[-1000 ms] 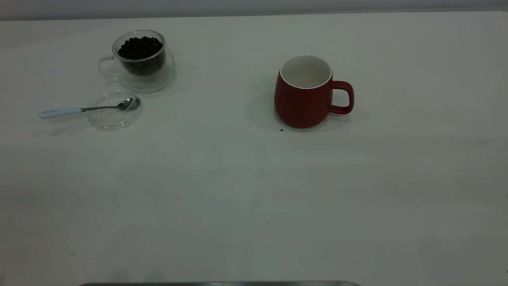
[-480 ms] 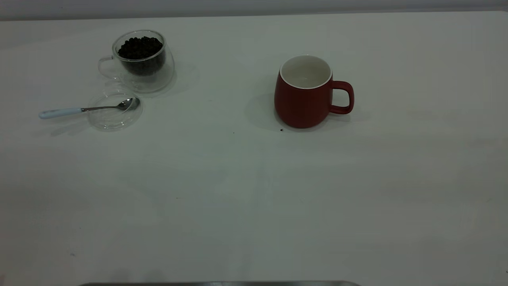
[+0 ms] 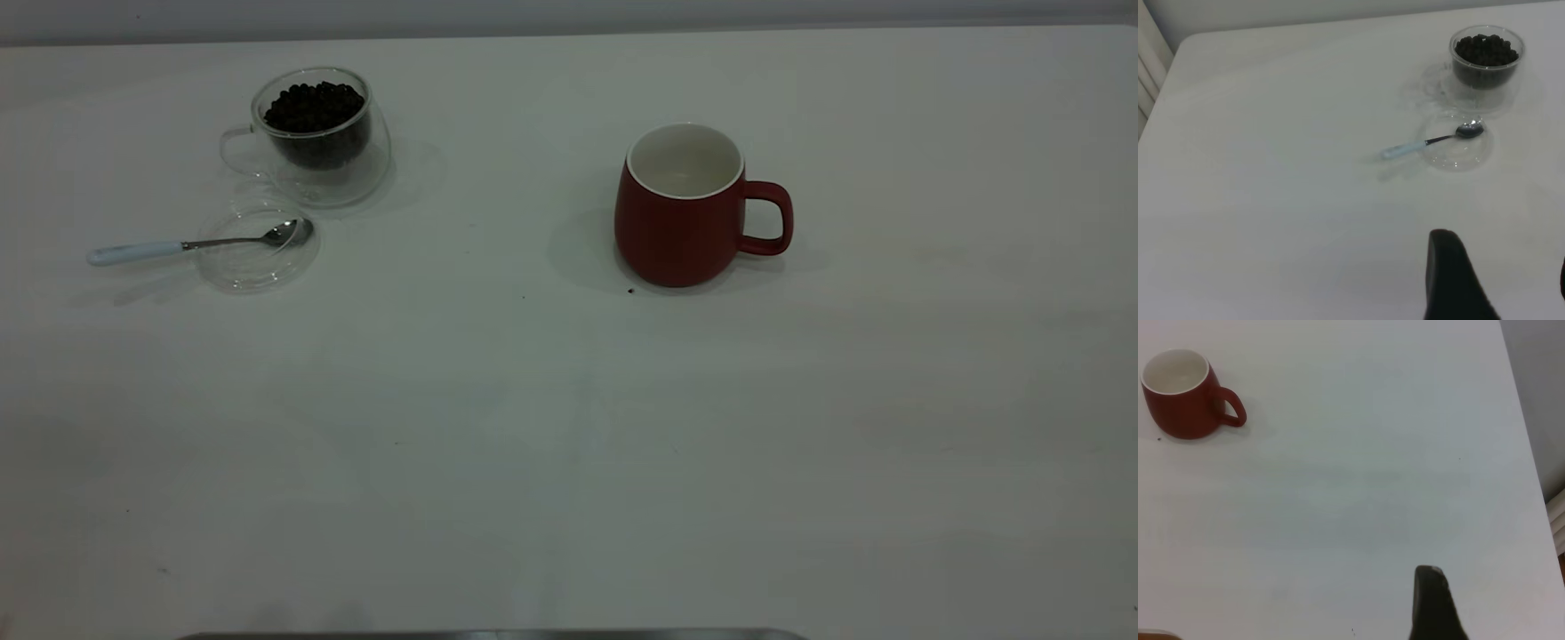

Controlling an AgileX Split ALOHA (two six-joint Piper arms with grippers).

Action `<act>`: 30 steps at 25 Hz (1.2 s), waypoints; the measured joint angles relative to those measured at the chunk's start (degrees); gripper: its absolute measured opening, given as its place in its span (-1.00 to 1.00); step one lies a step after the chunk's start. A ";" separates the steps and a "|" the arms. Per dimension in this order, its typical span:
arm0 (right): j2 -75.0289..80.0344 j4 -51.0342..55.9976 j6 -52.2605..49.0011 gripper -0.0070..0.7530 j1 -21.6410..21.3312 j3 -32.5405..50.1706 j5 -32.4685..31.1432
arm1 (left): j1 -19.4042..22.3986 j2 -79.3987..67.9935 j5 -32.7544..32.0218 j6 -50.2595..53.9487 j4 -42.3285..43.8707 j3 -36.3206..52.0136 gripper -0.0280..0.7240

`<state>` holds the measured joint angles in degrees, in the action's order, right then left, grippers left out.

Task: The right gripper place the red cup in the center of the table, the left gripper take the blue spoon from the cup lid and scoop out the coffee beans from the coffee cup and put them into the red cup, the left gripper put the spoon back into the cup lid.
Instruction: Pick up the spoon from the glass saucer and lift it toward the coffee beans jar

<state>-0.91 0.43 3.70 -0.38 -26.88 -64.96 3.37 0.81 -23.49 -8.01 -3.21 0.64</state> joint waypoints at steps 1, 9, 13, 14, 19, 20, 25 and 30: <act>0.00 0.00 0.00 0.32 0.00 0.00 0.00 | 0.00 -0.56 0.00 0.00 0.00 -0.67 0.27; 0.00 0.00 0.00 0.32 0.00 0.00 0.00 | 0.00 -16.40 0.25 0.05 0.00 -11.39 0.27; 0.00 0.00 0.00 0.32 0.00 0.00 0.00 | 0.00 -28.65 0.45 0.05 0.00 -18.56 0.27; 0.00 0.00 0.00 0.32 0.00 0.00 0.00 | 0.00 -31.26 0.51 0.19 0.00 -20.34 0.27; 0.00 0.00 0.00 0.32 0.00 0.00 0.00 | 0.00 -44.24 0.99 0.14 -0.14 -27.73 0.27; 0.00 0.00 0.00 0.32 0.00 0.00 0.00 | 0.00 -46.34 1.19 0.14 -0.28 -28.81 0.27; 0.00 0.00 0.00 0.32 0.00 0.00 0.00 | 0.00 -53.53 3.01 0.14 -1.66 -33.63 0.27; 0.00 0.00 0.00 0.32 0.00 0.00 0.00 | 0.00 -59.27 12.53 0.14 -4.16 -36.76 0.27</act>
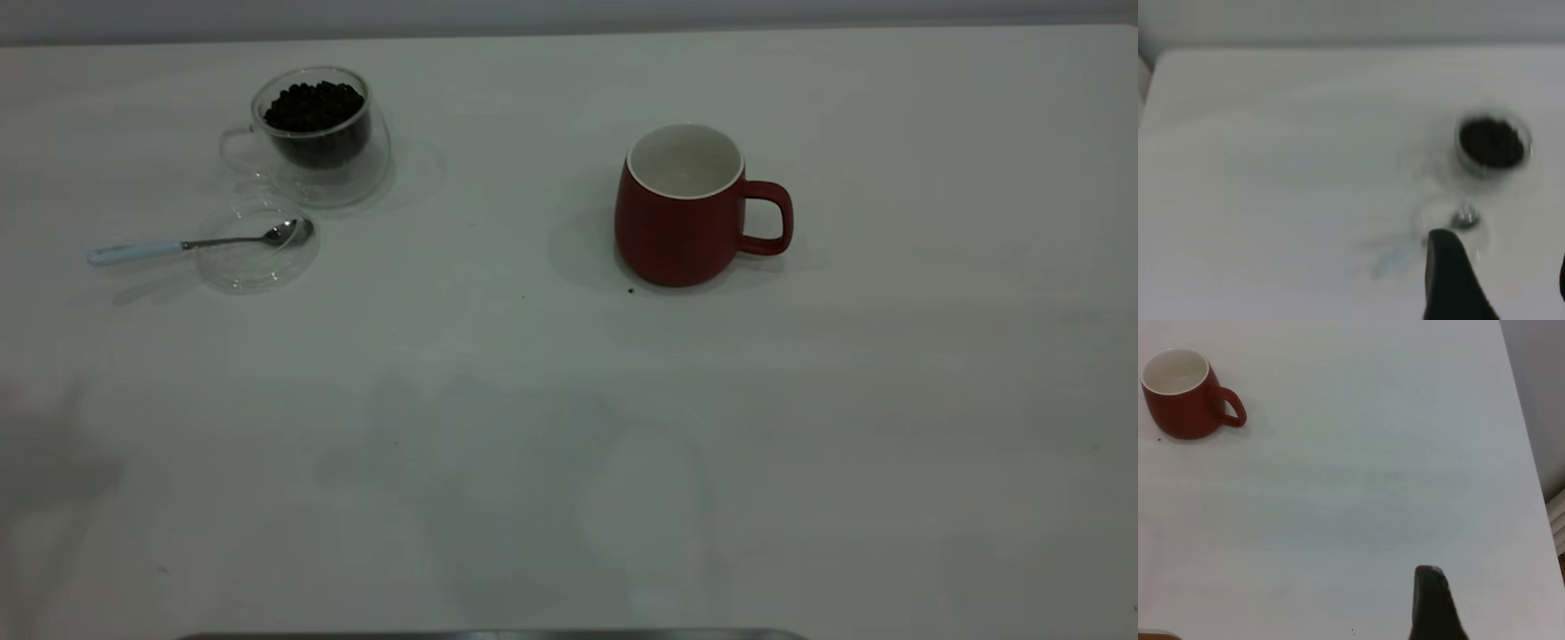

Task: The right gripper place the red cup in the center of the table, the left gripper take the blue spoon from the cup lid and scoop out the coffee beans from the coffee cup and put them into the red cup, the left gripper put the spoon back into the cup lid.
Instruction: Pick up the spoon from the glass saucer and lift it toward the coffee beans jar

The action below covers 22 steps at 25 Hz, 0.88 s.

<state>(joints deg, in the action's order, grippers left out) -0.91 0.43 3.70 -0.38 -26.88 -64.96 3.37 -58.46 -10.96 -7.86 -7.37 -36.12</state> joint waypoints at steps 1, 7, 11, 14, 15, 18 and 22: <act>0.00 0.00 0.00 0.32 0.00 0.00 0.00 | 0.00 -1.28 0.76 0.00 -0.08 -0.66 0.27; 0.00 0.00 0.00 0.32 0.00 0.00 0.00 | 0.00 -8.04 3.29 0.19 -0.57 -5.29 0.27; 0.00 0.00 0.00 0.32 0.00 0.00 0.00 | 0.00 -12.88 4.76 3.36 -3.96 -8.31 0.27; 0.00 0.00 0.00 0.32 0.00 0.00 0.00 | 0.00 -17.81 4.44 4.44 -6.10 -10.87 0.27; 0.00 0.00 0.00 0.32 0.00 0.00 0.00 | 0.00 -19.71 3.61 4.64 -6.86 -11.70 0.27; 0.00 0.00 0.00 0.32 0.00 0.00 0.00 | 0.00 -25.09 -1.31 4.27 -7.59 -15.18 0.27; 0.00 0.00 0.00 0.32 0.00 0.00 0.00 | 0.00 -29.79 -8.01 -1.83 -7.59 -18.90 0.27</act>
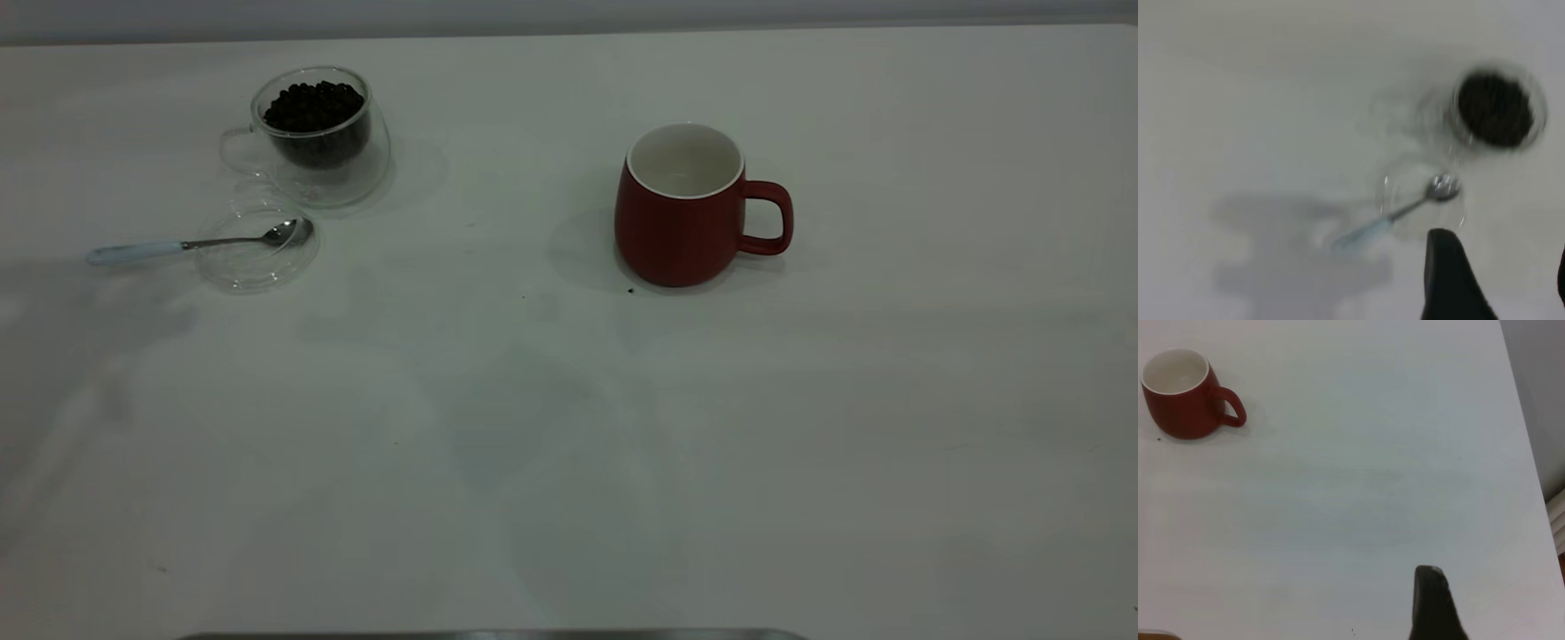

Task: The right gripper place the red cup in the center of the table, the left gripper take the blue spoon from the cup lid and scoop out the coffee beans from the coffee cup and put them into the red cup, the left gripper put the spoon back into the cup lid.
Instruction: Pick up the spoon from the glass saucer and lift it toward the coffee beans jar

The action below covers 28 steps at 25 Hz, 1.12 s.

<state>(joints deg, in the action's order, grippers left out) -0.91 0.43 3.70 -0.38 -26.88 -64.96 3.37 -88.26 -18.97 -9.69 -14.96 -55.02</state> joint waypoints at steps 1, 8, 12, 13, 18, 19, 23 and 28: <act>0.00 0.00 0.00 0.32 0.00 0.00 0.00 | 0.00 -0.44 -1.31 -2.38 0.00 -0.70 0.27; 0.00 0.00 0.00 0.32 0.00 0.00 0.00 | 0.00 -1.04 -6.32 -19.06 -0.91 -3.05 0.27; 0.00 -0.05 0.00 0.32 0.00 0.00 0.00 | 0.00 -3.79 -7.02 -14.42 -7.90 -4.26 0.27; 0.00 -0.05 0.00 0.32 0.00 0.00 0.00 | 0.28 -4.69 -7.43 -12.22 -9.21 -4.56 0.27; 0.00 -0.05 0.00 0.32 0.00 0.00 0.00 | 5.38 -9.79 -11.53 -5.49 -13.60 -5.14 0.27; 0.00 -0.05 0.00 0.32 0.00 0.00 0.00 | 6.94 -10.36 -12.42 -5.03 -14.36 -5.19 0.27; 0.00 -0.05 0.00 0.32 0.00 0.00 0.00 | 14.99 -12.12 -16.61 -6.65 -18.43 -5.45 0.27; 0.00 -0.05 0.00 0.32 0.00 0.00 0.00 | 21.32 -15.01 -20.08 -16.39 -27.17 -5.45 0.27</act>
<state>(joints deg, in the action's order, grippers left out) -0.91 0.38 3.70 -0.38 -26.88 -64.96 24.69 -103.27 -39.05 -26.08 -42.13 -60.46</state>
